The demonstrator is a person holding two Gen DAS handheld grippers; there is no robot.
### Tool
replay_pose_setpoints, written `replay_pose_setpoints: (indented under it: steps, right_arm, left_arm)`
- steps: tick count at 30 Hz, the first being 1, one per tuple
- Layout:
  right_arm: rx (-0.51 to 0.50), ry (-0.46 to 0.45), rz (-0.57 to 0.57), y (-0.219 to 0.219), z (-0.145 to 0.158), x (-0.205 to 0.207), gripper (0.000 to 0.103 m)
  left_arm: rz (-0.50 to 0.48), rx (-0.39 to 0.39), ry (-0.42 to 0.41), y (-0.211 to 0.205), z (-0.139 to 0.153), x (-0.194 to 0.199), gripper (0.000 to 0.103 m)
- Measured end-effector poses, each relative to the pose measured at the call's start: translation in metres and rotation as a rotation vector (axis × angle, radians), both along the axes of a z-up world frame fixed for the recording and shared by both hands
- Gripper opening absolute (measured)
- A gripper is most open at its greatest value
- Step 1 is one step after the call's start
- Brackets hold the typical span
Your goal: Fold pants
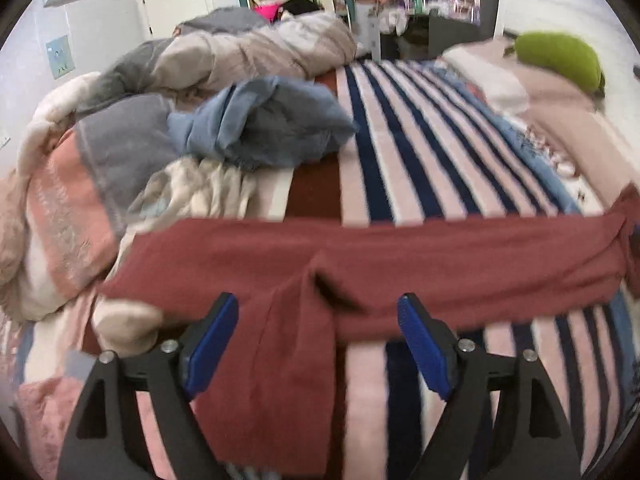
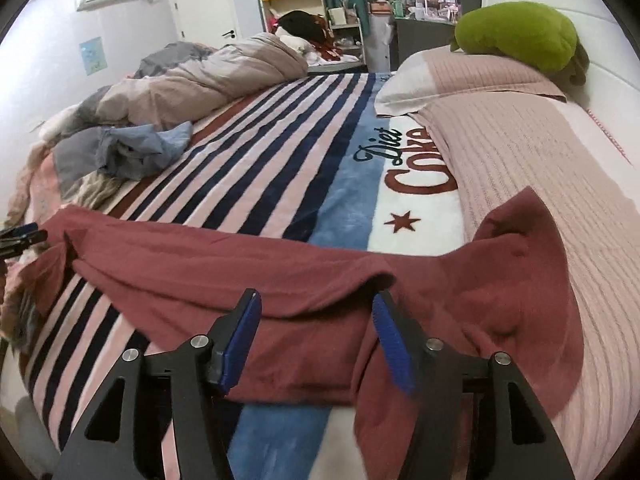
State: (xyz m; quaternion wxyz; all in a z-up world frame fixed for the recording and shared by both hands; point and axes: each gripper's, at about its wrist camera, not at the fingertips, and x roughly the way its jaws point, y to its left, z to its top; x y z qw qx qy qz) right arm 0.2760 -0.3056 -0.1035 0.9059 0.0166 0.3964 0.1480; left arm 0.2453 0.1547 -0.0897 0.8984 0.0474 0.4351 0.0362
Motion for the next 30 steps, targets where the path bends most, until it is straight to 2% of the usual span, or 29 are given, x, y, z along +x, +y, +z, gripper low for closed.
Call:
replay_pose_setpoints:
  steps: [3,6,9,11,12,17,18,20,22,30]
  right_arm:
    - [0.016,0.004,0.009,0.003,0.001,-0.009,0.054]
    - [0.044,0.005,0.016,0.007,0.001,-0.015,0.054]
    - [0.061,0.015,0.026,0.011,0.0,-0.016,0.054]
    - [0.06,0.018,0.029,0.013,0.0,-0.016,0.054]
    - [0.058,0.019,0.029,0.014,-0.001,-0.017,0.054]
    - [0.059,0.029,0.03,0.019,-0.003,-0.017,0.054]
    - [0.058,0.032,0.03,0.019,-0.004,-0.017,0.054]
    - [0.059,0.037,0.032,0.02,-0.005,-0.016,0.054]
    - [0.063,0.041,0.033,0.021,-0.006,-0.015,0.054]
    - [0.07,0.051,0.029,0.022,-0.008,-0.014,0.054]
  left_arm:
    - [-0.015,0.007,0.067,-0.002,-0.023,-0.015,0.079]
    - [-0.016,0.052,0.13,-0.007,-0.053,-0.024,0.079]
    - [-0.005,0.085,0.157,-0.011,-0.072,-0.025,0.076]
    - [0.005,0.122,0.155,-0.013,-0.079,-0.025,0.068]
    - [0.011,0.129,0.158,-0.013,-0.081,-0.024,0.059]
    - [0.03,0.123,0.16,-0.011,-0.081,-0.02,0.031]
    - [0.034,0.121,0.162,-0.009,-0.082,-0.02,0.022]
    - [0.039,0.108,0.167,-0.008,-0.082,-0.019,0.018]
    - [0.039,0.111,0.168,-0.007,-0.082,-0.019,0.007]
    - [0.046,0.114,0.149,-0.006,-0.072,-0.022,0.002]
